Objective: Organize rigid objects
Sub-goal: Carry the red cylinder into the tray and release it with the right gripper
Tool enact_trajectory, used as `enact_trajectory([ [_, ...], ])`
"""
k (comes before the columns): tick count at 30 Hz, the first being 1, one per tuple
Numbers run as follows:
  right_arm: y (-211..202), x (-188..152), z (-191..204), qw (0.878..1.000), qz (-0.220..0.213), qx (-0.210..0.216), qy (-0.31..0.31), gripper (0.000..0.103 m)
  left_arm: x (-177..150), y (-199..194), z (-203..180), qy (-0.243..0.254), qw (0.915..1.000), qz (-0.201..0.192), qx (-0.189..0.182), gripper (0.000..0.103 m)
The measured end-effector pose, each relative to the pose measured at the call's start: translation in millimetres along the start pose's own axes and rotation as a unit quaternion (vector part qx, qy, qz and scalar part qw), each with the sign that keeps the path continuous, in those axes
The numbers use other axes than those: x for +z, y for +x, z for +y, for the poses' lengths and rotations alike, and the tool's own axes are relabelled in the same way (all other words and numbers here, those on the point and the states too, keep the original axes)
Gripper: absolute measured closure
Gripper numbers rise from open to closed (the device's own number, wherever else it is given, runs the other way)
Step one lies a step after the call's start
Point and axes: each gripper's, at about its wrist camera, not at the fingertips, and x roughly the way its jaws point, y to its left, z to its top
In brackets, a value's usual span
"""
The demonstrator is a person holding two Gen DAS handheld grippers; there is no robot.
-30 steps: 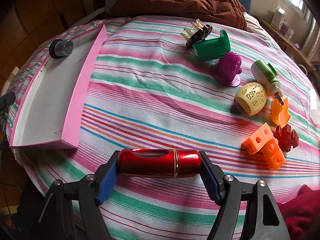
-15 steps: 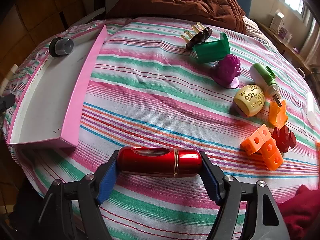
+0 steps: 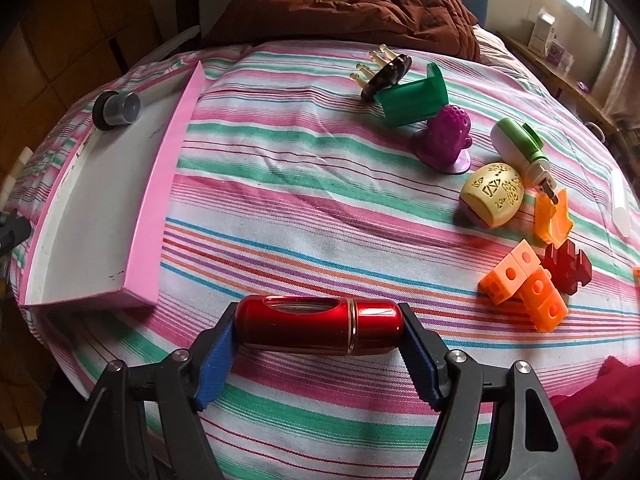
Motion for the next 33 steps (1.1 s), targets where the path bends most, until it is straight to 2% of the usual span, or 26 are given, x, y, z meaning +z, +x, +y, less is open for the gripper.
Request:
enact_trajectory([
  [3, 0.7, 0.6, 2.9, 1.0, 0.002, -0.005, -0.002, 0.028, -1.4, 1.3, 4.7, -0.002, 0.9999, 0.003, 0.013, 0.039],
  [7, -1.0, 3.6, 3.0, 1.0, 0.006, -0.009, 0.002, 0.028, -2.8, 1.0, 13.2, -0.014, 0.9999, 0.004, 0.003, 0.039],
  [13, -21.6, 26.1, 10.1, 1.0, -0.024, -0.001, 0.007, 0.028, -5.1, 2.4, 25.5, -0.03, 0.9995, 0.006, -0.004, 0.039],
  [17, -35.5, 41.7, 36.5, 0.999, -0.047, 0.015, -0.023, 0.028, -6.8, 3.9, 34.1, -0.044, 0.999, 0.009, -0.004, 0.039],
  [22, -33.7, 61.7, 80.0, 0.995, -0.056, 0.046, -0.073, 0.028, -8.8, 2.5, 43.7, -0.054, 0.9985, 0.009, 0.004, 0.039],
  [28, -15.1, 86.4, 130.5, 0.989, -0.043, 0.089, -0.11, 0.028, -10.4, -0.9, 54.7, -0.062, 0.998, 0.004, 0.012, 0.039],
  [33, 8.3, 109.2, 167.4, 0.986, -0.021, 0.102, -0.129, 0.028, -11.1, 0.5, 61.6, -0.067, 0.9975, 0.005, 0.02, 0.039],
])
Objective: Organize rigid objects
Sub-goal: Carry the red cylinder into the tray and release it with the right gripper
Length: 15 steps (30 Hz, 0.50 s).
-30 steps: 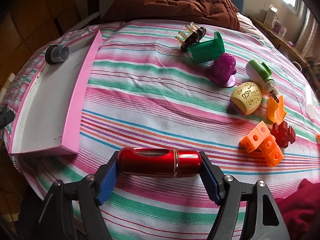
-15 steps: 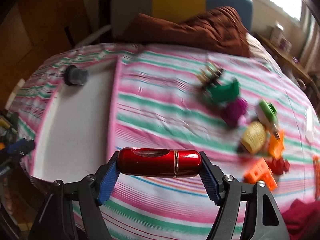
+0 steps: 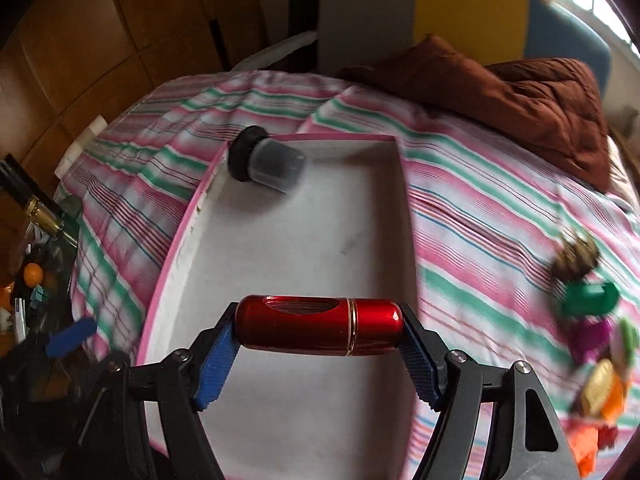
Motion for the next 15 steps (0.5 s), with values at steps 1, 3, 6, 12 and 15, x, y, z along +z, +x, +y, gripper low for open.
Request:
enact_trajectory([
  [1, 6.6, 6.4, 5.3, 1.0, 0.003, 0.0, -0.004, 0.028, -0.1, 0.3, 0.6, 0.0, 1.0, 0.0, 0.002, 0.039],
  [3, 19.5, 18.7, 13.0, 1.0, 0.008, 0.002, -0.005, 0.028, 0.6, 0.7, 1.6, 0.0, 1.0, -0.001, 0.003, 0.039],
  [6, 37.7, 36.7, 20.4, 1.0, 0.01, -0.006, 0.001, 0.028, 1.7, -0.4, 2.1, 0.005, 0.9999, -0.005, 0.009, 0.039],
  [12, 69.5, 62.5, 27.5, 0.999, 0.02, -0.014, 0.025, 0.028, 2.8, -0.5, 6.0, 0.004, 0.9999, -0.007, 0.012, 0.039],
  [15, 73.7, 62.3, 28.7, 0.999, 0.022, -0.004, 0.026, 0.026, 2.1, 0.8, 7.2, 0.004, 0.9999, -0.004, 0.013, 0.039],
])
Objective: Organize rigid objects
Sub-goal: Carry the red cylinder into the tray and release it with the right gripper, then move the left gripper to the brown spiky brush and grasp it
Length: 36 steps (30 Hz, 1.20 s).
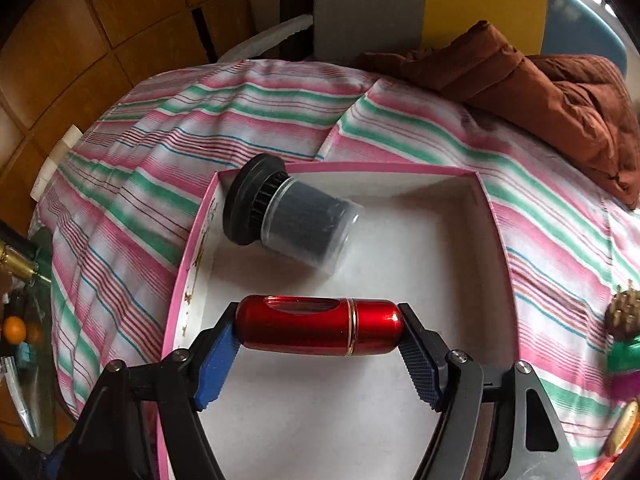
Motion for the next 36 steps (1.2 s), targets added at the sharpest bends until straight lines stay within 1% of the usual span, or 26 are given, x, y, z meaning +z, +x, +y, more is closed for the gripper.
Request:
enact_trajectory([
  [1, -2.0, -2.1, -0.2, 1.0, -0.005, 0.006, 0.0, 0.024, -0.1, 0.1, 0.2, 0.0, 1.0, 0.0, 0.0, 0.039],
  [2, -4.4, -4.0, -0.9, 1.0, -0.008, 0.009, 0.001, 0.018, -0.3, -0.1, 0.1, 0.0, 1.0, -0.001, 0.001, 0.039],
  [3, -6.7, -5.7, -2.1, 1.0, -0.012, 0.013, 0.003, 0.017, -0.3, 0.0, -0.3, 0.0, 1.0, -0.001, 0.001, 0.039],
  [8, -25.7, -15.2, -9.9, 0.999, -0.034, 0.023, 0.013, 0.017, -1.2, -3.6, -3.3, 0.004, 1.0, -0.005, 0.002, 0.039],
  [12, -46.9, -25.6, -17.6, 0.998, -0.053, 0.024, 0.012, 0.016, -0.6, -6.8, -4.7, 0.002, 0.9999, -0.009, -0.007, 0.039],
  [18, -83.6, -43.2, -36.0, 0.996, -0.09, 0.007, 0.005, 0.013, -1.3, -12.3, -12.4, 0.005, 0.9997, -0.011, -0.021, 0.039],
  [22, -108.4, -52.5, -57.3, 0.993, -0.115, -0.008, 0.015, 0.01, -1.7, -13.1, -19.2, 0.011, 0.9995, -0.01, -0.028, 0.039],
  [27, -126.8, -63.9, -82.5, 0.991, -0.129, -0.02, 0.035, 0.01, -3.8, -17.4, -30.8, 0.025, 0.9991, -0.012, -0.033, 0.039],
  [32, -139.9, -75.8, -107.4, 0.988, -0.139, -0.032, 0.053, 0.01, -4.0, -17.7, -43.2, 0.046, 0.9987, -0.007, -0.019, 0.039],
  [36, -149.0, -84.1, -131.9, 0.986, -0.144, -0.047, 0.067, 0.01, -2.2, -19.1, -51.9, 0.054, 0.9982, -0.009, -0.027, 0.039],
])
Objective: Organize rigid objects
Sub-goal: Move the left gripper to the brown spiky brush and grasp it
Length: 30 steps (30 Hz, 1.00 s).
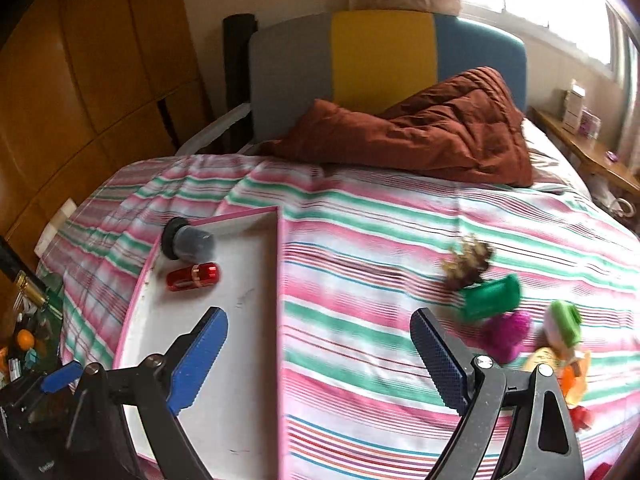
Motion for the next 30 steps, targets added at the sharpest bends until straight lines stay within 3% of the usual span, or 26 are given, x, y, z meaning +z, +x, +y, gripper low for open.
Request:
enact_trajectory([
  [9, -27.2, -1.7, -99.2, 0.994, -0.027, -0.082, 0.067, 0.007, 13.1, 4.2, -25.4, 0.002, 0.9978, 0.019, -0.063, 0.039],
  [16, -41.4, -25.2, -202.4, 0.967, -0.048, -0.174, 0.18, 0.006, 22.7, 7.5, -63.7, 0.04, 0.9964, 0.02, -0.072, 0.039],
  [21, -50.0, -37.0, -240.3, 0.945, -0.058, -0.17, 0.273, 0.005, 35.2, 17.6, -99.2, 0.078, 0.9922, 0.026, -0.093, 0.039],
  [30, -47.7, -36.7, -238.9, 0.948, -0.048, -0.14, 0.282, 0.003, 71.4, 44.5, -171.8, 0.119, 0.9809, 0.027, -0.151, 0.039],
])
